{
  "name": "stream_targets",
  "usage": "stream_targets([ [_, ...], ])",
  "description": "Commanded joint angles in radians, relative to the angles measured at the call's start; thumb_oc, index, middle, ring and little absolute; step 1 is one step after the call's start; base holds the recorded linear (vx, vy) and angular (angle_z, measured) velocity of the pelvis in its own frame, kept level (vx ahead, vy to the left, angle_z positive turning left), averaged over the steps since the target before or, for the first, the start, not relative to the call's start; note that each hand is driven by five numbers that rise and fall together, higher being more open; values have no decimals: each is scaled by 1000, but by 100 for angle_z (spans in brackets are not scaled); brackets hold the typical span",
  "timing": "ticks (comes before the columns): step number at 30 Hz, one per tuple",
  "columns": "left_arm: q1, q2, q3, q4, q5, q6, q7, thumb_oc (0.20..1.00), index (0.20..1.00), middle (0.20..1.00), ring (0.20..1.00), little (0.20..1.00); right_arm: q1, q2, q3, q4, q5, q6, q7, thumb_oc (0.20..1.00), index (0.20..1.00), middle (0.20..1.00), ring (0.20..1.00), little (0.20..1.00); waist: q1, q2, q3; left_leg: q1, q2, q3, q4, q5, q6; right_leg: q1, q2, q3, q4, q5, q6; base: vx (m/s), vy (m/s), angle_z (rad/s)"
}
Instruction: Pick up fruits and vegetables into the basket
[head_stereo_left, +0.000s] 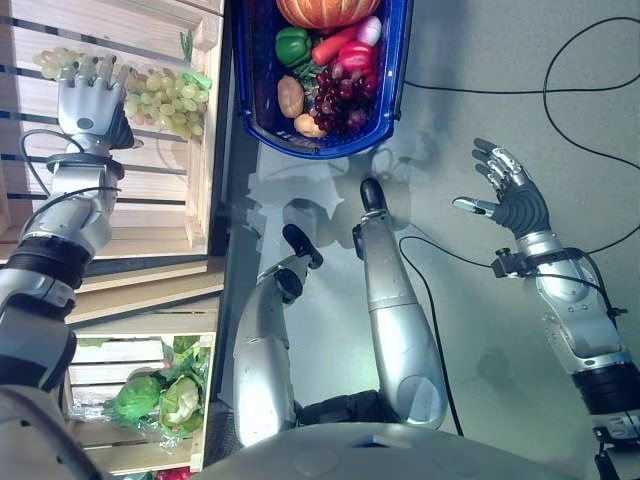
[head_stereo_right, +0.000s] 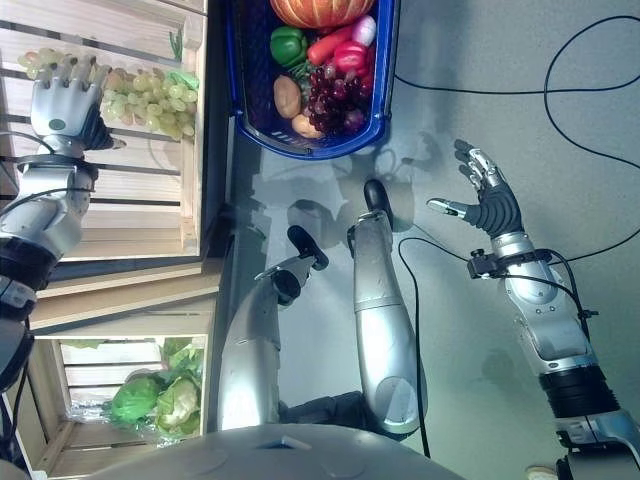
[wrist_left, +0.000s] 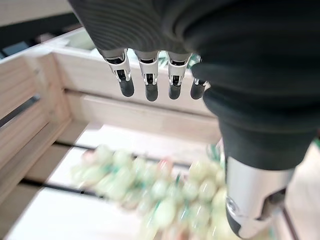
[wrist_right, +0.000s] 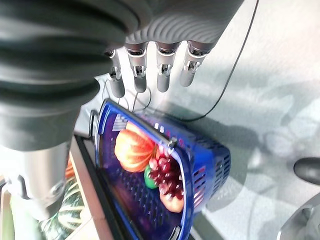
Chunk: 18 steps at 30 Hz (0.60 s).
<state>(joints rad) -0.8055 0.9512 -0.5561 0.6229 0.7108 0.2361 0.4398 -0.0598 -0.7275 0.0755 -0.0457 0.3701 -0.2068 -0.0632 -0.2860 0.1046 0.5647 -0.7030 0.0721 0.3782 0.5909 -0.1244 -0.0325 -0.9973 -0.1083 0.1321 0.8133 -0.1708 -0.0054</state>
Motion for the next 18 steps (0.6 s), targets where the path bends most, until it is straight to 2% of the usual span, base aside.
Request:
stream_targets([
  [1,6,1,27,50,65,51,56,1000,1000,1000,1000,1000,18,-28,-9,-48,-17,-37,-24,1000,1000,1000,1000,1000,-66,63,-45,-63,-18,-12,50,-80,30,-5,50,-37,0,-65,25,0,0,0],
  [5,-41,-16,-11,58,83,56,5,1000,1000,1000,1000,1000,-7,-19,7,-32,-14,-39,-23,1000,1000,1000,1000,1000,-67,63,-45,-75,-18,-13,48,-78,28,-20,52,-36,-1,-60,27,3,-7,-4],
  [12,-59,-43,-48,111,91,65,-14,1000,1000,1000,1000,1000,-31,-8,14,-32,2,-31,-28,1000,1000,1000,1000,1000,-66,60,-45,-97,-16,-11,47,-73,24,-45,55,-33,-2,-51,30,-3,-7,-5],
  [18,-79,-58,-72,170,98,98,-47,1000,1000,1000,1000,1000,-47,1,20,-25,25,-38,-37,1000,1000,1000,1000,1000,-64,54,-45,-123,-11,-13,51,-69,24,-68,59,-33,-5,-42,31,-9,-8,-1],
])
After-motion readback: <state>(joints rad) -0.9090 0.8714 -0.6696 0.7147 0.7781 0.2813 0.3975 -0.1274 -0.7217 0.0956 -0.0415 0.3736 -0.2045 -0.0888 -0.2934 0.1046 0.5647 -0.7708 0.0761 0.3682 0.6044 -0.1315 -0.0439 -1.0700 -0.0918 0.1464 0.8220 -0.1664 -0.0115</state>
